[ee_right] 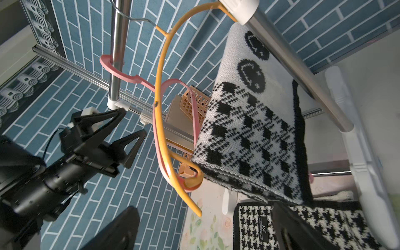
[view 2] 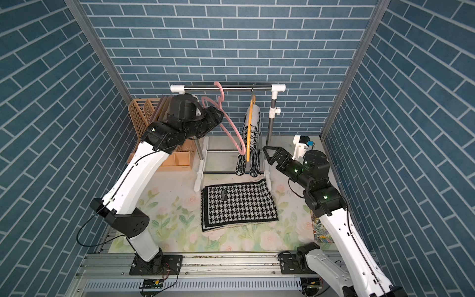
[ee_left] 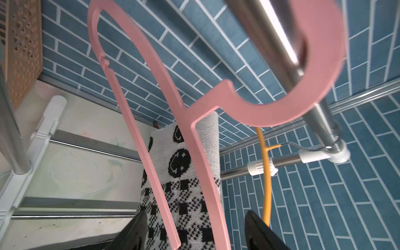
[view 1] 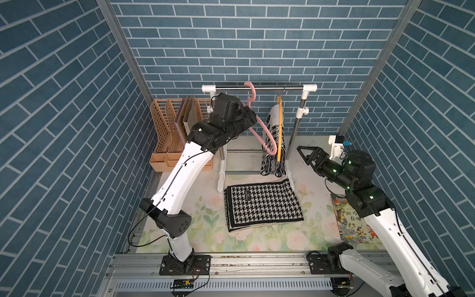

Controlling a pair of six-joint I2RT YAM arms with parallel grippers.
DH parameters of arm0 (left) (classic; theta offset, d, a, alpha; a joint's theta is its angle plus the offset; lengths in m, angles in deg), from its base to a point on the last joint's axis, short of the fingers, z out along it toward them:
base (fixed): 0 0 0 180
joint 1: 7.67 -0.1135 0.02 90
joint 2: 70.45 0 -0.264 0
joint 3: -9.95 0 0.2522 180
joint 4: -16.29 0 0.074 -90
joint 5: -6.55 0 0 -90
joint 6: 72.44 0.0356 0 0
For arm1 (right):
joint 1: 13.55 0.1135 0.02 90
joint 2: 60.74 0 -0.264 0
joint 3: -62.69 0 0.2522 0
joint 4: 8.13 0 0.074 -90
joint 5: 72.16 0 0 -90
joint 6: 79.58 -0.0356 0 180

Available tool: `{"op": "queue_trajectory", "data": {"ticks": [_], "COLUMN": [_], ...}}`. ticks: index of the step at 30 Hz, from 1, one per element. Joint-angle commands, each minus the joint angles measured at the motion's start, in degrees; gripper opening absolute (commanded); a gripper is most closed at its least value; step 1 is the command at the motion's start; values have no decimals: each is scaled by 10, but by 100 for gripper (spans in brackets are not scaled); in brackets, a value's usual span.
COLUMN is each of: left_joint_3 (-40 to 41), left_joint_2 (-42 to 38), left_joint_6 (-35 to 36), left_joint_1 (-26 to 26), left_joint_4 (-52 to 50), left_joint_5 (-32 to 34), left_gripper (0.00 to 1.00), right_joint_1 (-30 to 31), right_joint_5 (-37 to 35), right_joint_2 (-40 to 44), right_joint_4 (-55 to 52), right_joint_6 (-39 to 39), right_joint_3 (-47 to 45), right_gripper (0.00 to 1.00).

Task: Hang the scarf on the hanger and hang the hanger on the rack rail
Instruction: Pick up the hanger from the clothesline.

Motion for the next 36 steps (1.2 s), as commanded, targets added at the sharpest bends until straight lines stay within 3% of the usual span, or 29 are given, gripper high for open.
{"op": "queue_trajectory", "data": {"ticks": [1,7,14,18,21,23,28,34,36], "left_joint_3": [-8,-11,-98,-141,-132,-131,-131,-129,-122], "left_joint_2": [5,30,105,129,118,108,87,69,59], "left_joint_6": [-8,-22,-10,11,29,49,91,138,148], "left_joint_1": [-3,-2,-7,-16,-19,-20,-21,-24,-27], "left_joint_4": [18,64,12,-22,-32,-37,-40,-17,4], "left_joint_5": [-8,-16,-8,2,20,37,60,53,49], "left_gripper": [83,84,77,62,40,32,23,1,0], "right_joint_1": [-1,-1,-1,-1,-1,-1,-1,-1,-1], "right_joint_5": [-3,9,18,15,10,11,16,21,22], "right_joint_2": [11,15,25,40,56,63,62,57,57], "right_joint_4": [-22,-17,-10,-5,6,18,33,44,47], "right_joint_6": [33,32,30,28,16,6,-5,-11,-14], "right_joint_3": [-11,-15,-21,-38,-59,-77,-95,-104,-109], "right_gripper": [100,100,100,100,100,99,99,99,99]}}
